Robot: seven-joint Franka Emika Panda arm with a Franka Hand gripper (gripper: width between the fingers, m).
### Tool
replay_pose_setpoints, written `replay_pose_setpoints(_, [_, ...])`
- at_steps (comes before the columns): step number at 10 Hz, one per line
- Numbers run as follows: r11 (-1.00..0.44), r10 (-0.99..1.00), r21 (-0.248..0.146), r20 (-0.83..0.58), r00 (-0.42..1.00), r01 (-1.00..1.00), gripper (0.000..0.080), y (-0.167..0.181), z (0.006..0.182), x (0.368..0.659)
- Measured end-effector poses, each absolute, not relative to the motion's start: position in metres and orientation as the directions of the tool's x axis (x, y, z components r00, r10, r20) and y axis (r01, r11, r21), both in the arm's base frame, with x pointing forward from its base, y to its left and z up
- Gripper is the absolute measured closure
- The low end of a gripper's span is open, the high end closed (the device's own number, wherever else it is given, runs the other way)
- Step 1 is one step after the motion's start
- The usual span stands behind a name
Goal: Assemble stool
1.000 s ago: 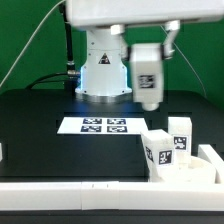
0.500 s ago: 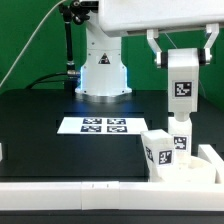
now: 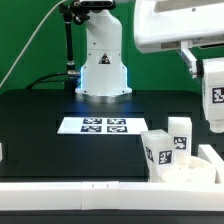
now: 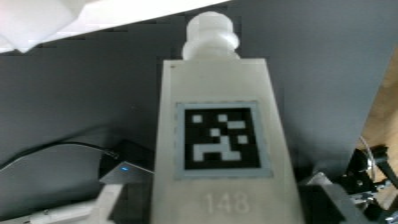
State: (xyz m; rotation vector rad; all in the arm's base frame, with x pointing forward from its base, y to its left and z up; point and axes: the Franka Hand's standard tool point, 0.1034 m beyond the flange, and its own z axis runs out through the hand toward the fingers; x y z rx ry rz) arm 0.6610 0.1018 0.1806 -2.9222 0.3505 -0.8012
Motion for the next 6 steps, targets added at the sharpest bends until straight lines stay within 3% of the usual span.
replay_pose_setpoints(2, [-0.97,-0.24,-0.146,0.491,0.837,-0.193,0.0461,0.103,0.179,0.66])
replay_pose_setpoints(3, [-0.974,-0.224,-0.134,0.483,0.846,-0.182,0.0461,0.105,0.169,0.655])
replay_pose_setpoints(6, [-0.992,-0.124,-0.068,0.487,0.865,-0.104,0.0461,0.091,0.157,0.648])
